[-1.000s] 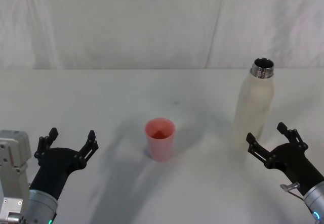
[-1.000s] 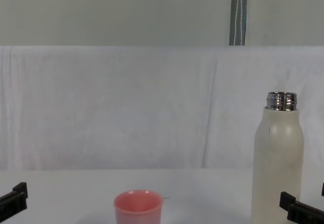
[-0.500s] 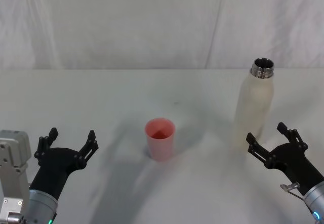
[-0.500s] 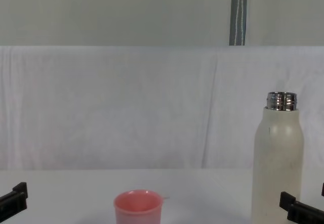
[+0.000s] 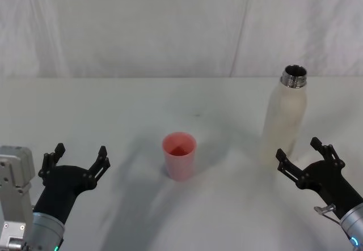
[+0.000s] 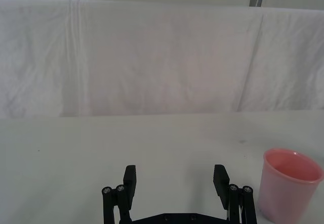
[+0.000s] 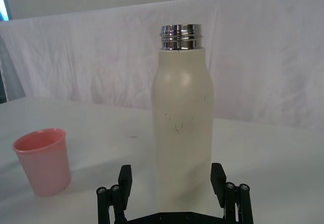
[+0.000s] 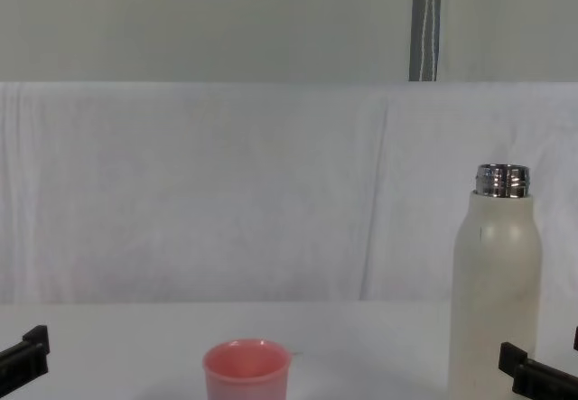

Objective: Grasp the thermos with one hand and pour water into the cup lid.

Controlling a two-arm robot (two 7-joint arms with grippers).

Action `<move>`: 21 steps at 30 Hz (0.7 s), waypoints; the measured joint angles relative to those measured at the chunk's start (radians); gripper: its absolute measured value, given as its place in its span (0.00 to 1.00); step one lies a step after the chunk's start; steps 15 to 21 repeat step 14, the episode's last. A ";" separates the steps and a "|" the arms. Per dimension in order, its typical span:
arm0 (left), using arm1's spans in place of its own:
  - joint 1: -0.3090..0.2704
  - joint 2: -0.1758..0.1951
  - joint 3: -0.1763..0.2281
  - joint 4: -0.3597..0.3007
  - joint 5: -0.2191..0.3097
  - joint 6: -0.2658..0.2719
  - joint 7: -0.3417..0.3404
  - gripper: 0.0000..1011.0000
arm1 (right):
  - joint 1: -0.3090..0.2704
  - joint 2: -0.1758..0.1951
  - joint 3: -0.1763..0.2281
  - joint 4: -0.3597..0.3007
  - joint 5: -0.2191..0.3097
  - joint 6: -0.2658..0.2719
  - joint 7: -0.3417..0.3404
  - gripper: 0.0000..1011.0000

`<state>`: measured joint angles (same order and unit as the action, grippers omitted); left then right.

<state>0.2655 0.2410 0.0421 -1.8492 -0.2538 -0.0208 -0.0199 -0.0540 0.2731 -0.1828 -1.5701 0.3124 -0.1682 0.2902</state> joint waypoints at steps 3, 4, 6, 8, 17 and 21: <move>0.000 0.000 0.000 0.000 0.000 0.000 0.000 0.99 | 0.000 0.000 0.000 0.000 0.000 0.000 0.000 0.99; 0.000 0.000 0.000 0.000 0.000 0.000 0.000 0.99 | 0.000 0.000 0.000 0.000 0.000 0.000 0.000 0.99; 0.000 0.000 0.000 0.000 0.000 0.000 0.000 0.99 | 0.000 0.000 0.000 0.000 0.000 0.000 0.000 0.99; 0.000 0.000 0.000 0.000 0.000 0.000 0.000 0.99 | 0.000 0.000 0.000 0.000 0.000 0.000 0.000 0.99; 0.000 0.000 0.000 0.000 0.000 0.000 0.000 0.99 | 0.000 0.000 0.000 0.000 0.000 0.000 0.000 0.99; 0.000 0.000 0.000 0.000 0.000 0.000 0.000 0.99 | 0.000 0.000 0.000 0.000 0.000 0.000 0.000 0.99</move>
